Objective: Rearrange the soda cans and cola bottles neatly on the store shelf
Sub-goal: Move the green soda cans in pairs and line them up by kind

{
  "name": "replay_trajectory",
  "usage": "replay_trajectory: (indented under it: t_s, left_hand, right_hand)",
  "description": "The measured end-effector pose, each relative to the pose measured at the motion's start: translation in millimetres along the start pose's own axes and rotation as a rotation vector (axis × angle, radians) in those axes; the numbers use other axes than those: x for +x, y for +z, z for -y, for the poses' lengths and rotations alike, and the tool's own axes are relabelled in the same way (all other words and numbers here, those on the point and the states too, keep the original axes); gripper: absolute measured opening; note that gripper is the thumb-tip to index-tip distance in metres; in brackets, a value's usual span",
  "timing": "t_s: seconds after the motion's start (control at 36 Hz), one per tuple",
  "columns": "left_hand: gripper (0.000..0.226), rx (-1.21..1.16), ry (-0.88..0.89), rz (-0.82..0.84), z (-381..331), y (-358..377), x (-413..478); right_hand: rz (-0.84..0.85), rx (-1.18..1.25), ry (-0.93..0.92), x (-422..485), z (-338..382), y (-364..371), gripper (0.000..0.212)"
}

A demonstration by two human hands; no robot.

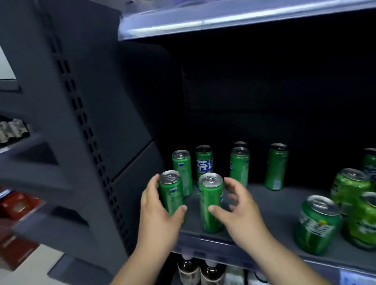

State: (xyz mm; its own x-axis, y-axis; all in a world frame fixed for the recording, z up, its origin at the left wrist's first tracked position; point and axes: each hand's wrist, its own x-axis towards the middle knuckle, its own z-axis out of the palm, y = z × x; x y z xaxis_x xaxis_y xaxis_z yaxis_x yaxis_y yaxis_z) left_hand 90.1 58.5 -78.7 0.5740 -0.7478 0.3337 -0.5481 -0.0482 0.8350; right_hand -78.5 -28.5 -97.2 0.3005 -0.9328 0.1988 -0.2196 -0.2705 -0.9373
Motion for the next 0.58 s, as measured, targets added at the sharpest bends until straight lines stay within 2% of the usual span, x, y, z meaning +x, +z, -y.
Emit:
replay_trajectory:
  t_s: [0.14,0.28,0.58]
  left_hand:
    - [0.095,-0.049,-0.009,0.095,24,4,23]
    - [0.092,-0.109,-0.029,0.155,36,6,37]
    - [0.093,-0.097,0.055,0.292,25,27,39]
  right_hand:
    - [-0.088,-0.007,-0.007,9,-5,24,0.072]
    - [-0.101,0.023,-0.019,7,-5,31,0.073]
    - [-0.181,-0.018,-0.011,2,-8,4,0.069]
